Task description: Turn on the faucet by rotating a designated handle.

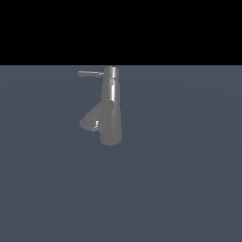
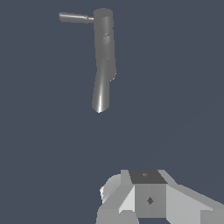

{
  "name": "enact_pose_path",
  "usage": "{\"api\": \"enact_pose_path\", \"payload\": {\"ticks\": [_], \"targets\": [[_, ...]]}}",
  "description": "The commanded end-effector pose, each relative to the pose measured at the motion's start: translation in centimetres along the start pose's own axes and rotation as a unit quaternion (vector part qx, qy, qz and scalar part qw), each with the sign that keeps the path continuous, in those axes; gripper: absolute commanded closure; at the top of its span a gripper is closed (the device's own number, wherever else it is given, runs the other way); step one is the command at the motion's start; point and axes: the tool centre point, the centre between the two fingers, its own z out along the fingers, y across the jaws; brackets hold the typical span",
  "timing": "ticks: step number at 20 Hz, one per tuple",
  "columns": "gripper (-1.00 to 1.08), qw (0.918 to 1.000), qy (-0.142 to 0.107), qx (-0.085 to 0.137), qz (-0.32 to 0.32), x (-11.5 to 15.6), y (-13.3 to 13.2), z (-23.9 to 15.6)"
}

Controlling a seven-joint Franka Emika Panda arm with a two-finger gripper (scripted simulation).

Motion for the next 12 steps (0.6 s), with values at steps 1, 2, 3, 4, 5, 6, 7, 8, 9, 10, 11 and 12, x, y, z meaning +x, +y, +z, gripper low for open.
{"api": "enact_pose_path", "payload": {"ticks": [1, 2, 3, 4, 5, 6, 7, 8, 9, 10, 11, 12], "targets": [[1.08, 1.0, 0.0, 0.0, 0.0, 0.0, 0.0, 0.0], [1.08, 1.0, 0.0, 0.0, 0.0, 0.0, -0.1, 0.0], [1.08, 1.0, 0.001, 0.001, 0.0, 0.0, -0.1, 0.0], [1.08, 1.0, 0.001, 0.001, 0.001, 0.0, -0.3, 0.0], [1.08, 1.0, 0.002, 0.002, 0.002, 0.0, -0.5, 0.0], [1.08, 1.0, 0.003, 0.004, 0.003, 0.0, -0.7, 0.0], [1.08, 1.0, 0.004, 0.005, 0.003, 0.1, -1.0, 0.0], [1.08, 1.0, 0.005, 0.007, 0.004, 0.1, -1.2, 0.0], [1.08, 0.9999, 0.006, 0.007, 0.004, 0.1, -1.4, 0.0], [1.08, 0.9999, 0.007, 0.008, 0.005, 0.0, -1.5, 0.0], [1.08, 0.9999, 0.007, 0.008, 0.005, 0.1, -1.6, 0.0], [1.08, 0.9999, 0.007, 0.008, 0.004, 0.0, -1.5, 0.0]]}}
